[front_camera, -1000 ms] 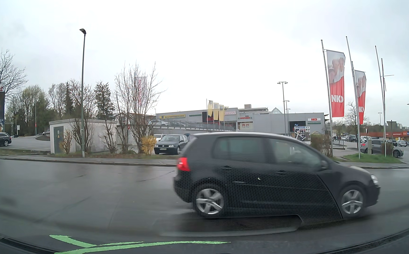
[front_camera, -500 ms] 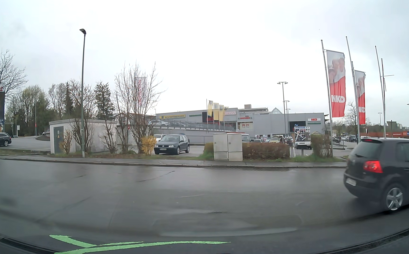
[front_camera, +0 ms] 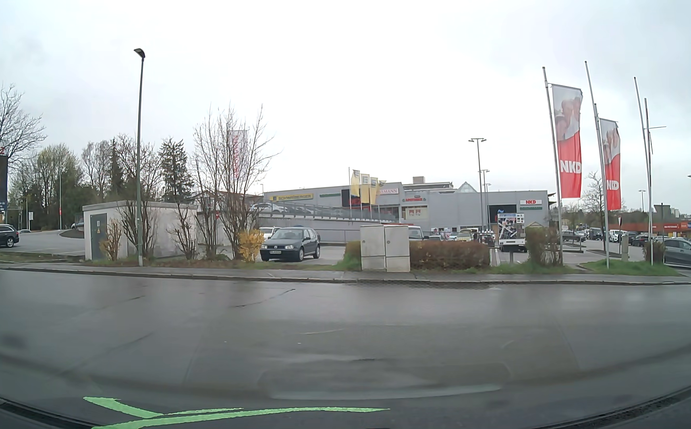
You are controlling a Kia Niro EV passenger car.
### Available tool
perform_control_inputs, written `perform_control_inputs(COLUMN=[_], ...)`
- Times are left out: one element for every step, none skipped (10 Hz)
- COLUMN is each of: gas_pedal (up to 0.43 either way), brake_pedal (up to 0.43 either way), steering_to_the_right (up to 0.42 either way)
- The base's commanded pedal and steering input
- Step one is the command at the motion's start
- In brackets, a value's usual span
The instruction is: Follow the waypoints while adhering to traffic rules and regulations
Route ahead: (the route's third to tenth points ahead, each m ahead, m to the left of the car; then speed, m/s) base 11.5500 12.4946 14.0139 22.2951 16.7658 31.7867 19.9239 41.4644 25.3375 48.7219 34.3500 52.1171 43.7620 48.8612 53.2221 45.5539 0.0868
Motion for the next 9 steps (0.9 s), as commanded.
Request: perform_control_inputs(gas_pedal=[0.000, 0.000, 0.000, 0.000, 0.000, 0.000, 0.000, 0.000, 0.000], brake_pedal=[0.122, 0.122, 0.122, 0.128, 0.128, 0.128, 0.128, 0.128, 0.128], steering_to_the_right=[-0.011, -0.011, -0.011, -0.011, -0.011, -0.011, -0.010, -0.010, -0.010])
